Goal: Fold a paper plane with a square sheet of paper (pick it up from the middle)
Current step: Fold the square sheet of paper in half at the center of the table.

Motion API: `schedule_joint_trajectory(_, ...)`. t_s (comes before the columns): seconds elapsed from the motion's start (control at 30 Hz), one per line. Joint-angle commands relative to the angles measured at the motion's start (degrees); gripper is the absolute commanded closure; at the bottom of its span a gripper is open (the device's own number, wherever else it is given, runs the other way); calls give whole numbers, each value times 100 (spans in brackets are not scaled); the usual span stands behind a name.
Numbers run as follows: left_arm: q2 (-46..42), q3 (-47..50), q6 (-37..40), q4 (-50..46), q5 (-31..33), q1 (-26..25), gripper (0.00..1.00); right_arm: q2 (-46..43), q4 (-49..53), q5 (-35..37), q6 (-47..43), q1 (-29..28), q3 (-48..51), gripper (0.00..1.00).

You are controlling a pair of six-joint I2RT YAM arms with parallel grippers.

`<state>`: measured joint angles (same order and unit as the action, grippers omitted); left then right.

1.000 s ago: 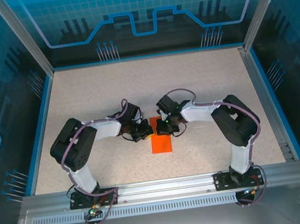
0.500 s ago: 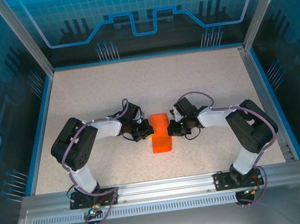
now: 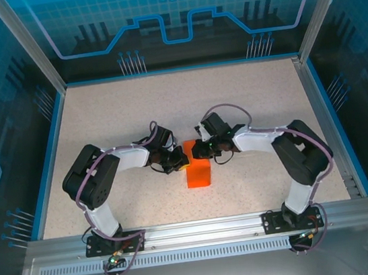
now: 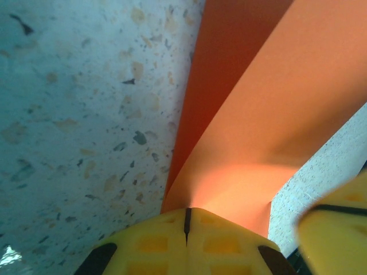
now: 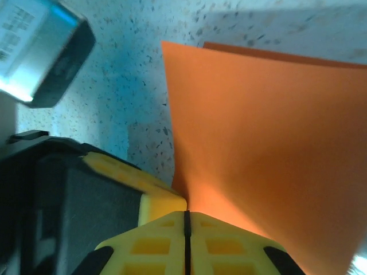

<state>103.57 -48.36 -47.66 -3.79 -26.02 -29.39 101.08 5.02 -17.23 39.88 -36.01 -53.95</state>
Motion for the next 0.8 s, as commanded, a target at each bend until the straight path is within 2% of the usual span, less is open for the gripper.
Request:
schedule_joint_trajectory(0.0,612,369,90,-1236,998,-36,100,312,-371,-228,169,-38,-21,92)
schedule_joint_trajectory(0.2,628,370,90,-1271,1026,-31,100,411,-575,-163,196,144,324,92)
schedule_joint_trajectory(0.33,656,422,53,-1242,1034,-30,100,332,-651,-133,141,436,909,93)
schedule_joint_trajectory(0.63,717,542,19,-1204,1104,-27,100,-537,-616,6,-40,1393,1631,93)
schedule_joint_trajectory(0.77,720,497,50,-1224,1090,-29,100,-871,-398,-32,-125,1196,1326,93)
